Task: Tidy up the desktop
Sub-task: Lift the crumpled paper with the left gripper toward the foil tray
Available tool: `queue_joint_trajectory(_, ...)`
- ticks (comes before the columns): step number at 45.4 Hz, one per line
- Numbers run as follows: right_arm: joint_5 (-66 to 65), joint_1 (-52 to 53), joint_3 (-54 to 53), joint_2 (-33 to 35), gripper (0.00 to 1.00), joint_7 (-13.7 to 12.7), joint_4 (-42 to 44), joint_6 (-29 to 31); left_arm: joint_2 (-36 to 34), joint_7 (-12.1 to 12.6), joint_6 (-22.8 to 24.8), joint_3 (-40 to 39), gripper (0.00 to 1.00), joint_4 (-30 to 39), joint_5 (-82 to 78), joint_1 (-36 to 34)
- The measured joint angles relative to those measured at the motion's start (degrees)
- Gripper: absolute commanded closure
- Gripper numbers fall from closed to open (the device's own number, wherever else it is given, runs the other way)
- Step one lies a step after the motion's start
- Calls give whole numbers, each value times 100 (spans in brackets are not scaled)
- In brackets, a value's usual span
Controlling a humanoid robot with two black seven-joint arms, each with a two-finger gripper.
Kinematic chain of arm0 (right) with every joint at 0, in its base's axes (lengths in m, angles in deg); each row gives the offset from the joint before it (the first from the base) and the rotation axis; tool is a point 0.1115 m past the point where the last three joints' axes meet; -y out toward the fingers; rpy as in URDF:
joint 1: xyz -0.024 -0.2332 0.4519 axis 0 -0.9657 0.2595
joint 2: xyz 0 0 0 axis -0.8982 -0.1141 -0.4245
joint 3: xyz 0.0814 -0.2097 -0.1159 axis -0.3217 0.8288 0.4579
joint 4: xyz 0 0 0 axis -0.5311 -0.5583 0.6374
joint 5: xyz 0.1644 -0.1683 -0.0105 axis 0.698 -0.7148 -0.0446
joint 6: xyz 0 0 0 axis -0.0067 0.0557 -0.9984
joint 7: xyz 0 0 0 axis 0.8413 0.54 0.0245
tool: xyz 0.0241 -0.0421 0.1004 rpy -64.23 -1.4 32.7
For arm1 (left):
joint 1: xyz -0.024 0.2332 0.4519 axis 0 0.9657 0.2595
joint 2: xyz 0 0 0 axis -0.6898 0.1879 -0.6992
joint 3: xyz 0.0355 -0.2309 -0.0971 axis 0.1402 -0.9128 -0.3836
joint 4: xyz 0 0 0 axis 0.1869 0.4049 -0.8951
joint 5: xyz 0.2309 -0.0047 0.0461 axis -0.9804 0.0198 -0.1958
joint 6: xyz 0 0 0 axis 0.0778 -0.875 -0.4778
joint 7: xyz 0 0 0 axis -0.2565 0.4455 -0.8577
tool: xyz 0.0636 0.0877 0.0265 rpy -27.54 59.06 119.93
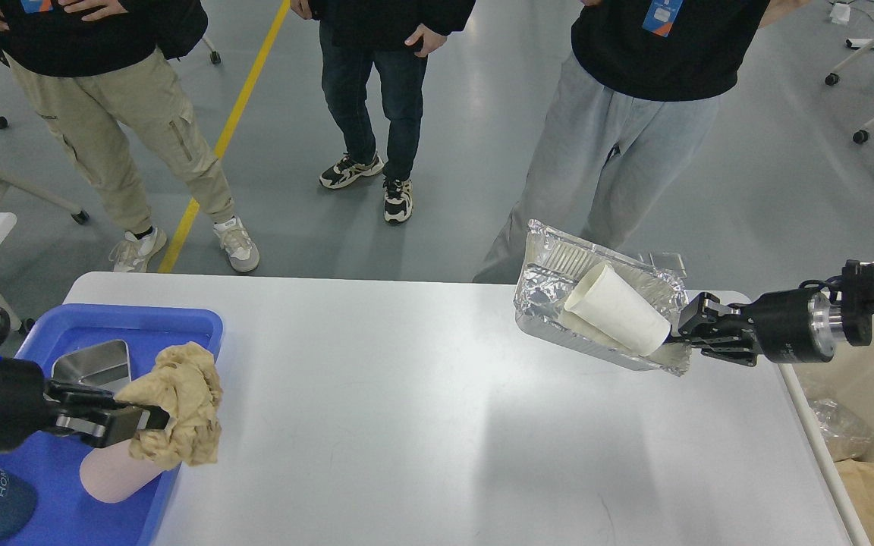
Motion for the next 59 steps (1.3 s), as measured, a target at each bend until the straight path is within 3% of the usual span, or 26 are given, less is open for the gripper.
queue_joint_trajectory(14, -1, 0, 3, -26, 100, -4, -63, 7, -62, -159, 135, -92, 97, -12, 298, -1258)
queue_joint_trajectory(26, 21, 118, -24, -27, 100, 38, -484, 75, 1221, -176, 171, -52, 96, -524, 727, -2114)
queue_joint_trajectory(46, 31, 1054, 32, -22, 100, 55, -1373, 482, 3198, -159, 108, -48, 96, -1645, 1000, -2408)
queue_joint_trajectory(59, -32, 1586, 635, -772, 100, 2, -1249, 487, 3878, -179, 201, -40, 96, -2061, 1554, -2978)
